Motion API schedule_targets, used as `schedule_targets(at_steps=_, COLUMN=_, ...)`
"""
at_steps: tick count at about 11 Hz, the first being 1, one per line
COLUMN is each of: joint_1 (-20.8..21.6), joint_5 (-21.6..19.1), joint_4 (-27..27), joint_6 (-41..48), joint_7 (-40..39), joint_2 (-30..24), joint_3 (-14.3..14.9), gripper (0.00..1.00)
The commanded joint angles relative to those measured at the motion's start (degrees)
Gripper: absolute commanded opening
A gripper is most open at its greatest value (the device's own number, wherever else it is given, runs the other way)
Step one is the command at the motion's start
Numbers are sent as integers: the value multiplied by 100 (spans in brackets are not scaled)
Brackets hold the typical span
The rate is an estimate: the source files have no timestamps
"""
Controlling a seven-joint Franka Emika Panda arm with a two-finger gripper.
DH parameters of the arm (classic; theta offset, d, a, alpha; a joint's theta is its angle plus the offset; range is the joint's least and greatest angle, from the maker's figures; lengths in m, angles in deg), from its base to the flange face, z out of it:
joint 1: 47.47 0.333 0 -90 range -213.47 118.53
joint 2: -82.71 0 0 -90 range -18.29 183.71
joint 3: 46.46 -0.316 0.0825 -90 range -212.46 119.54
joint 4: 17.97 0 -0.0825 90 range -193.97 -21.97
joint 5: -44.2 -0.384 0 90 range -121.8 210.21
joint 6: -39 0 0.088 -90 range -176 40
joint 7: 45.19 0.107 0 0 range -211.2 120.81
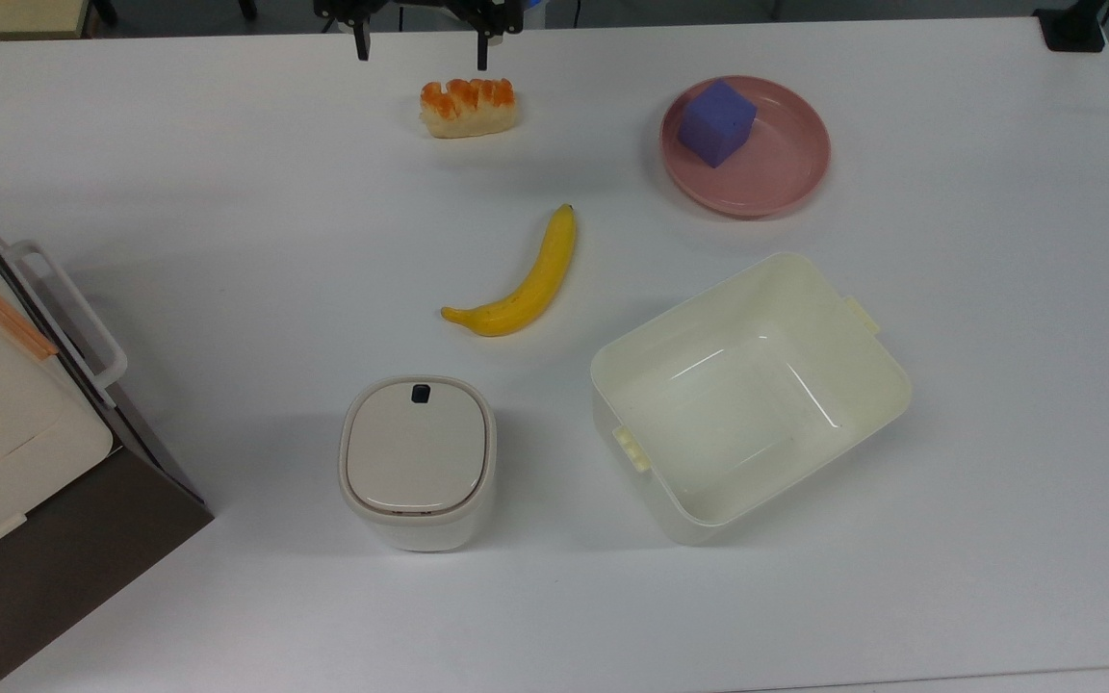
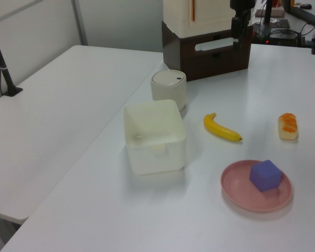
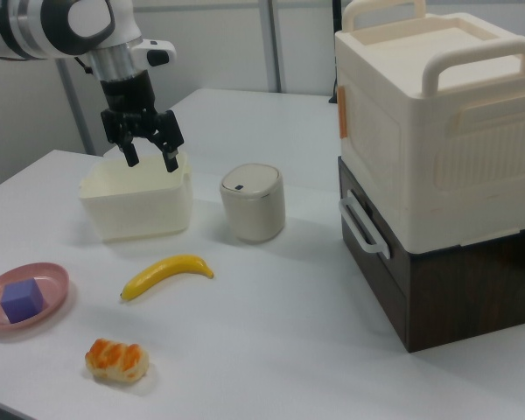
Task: Put the cube on the table
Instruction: 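Move the gripper toward the purple cube on the pink plate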
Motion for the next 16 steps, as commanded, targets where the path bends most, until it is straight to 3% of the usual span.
schedule_targets(at_steps=1, joint_1=27, joint_5=-52, joint_4=-60, joint_6=-117, joint_7=-31, joint_2=18, joint_3=29, gripper=100)
schedule_targets(at_steps=6, joint_1=79, joint_5=-69, joint_4=-78, joint_6=-135, joint_7=-66, joint_2=27, joint_3=20, gripper=100)
schedule_targets(at_steps=13, joint_1=1342, joint_5=-87, joint_4=-156, joint_6=-205, joint_7=4, joint_2=1, joint_3=-59, gripper=100)
schedule_targets(at_steps=16, joint_1=2142, joint_5=-104, joint_4=-682, joint_6=-161, joint_7=4, joint_2=1, joint_3=-59, gripper=100)
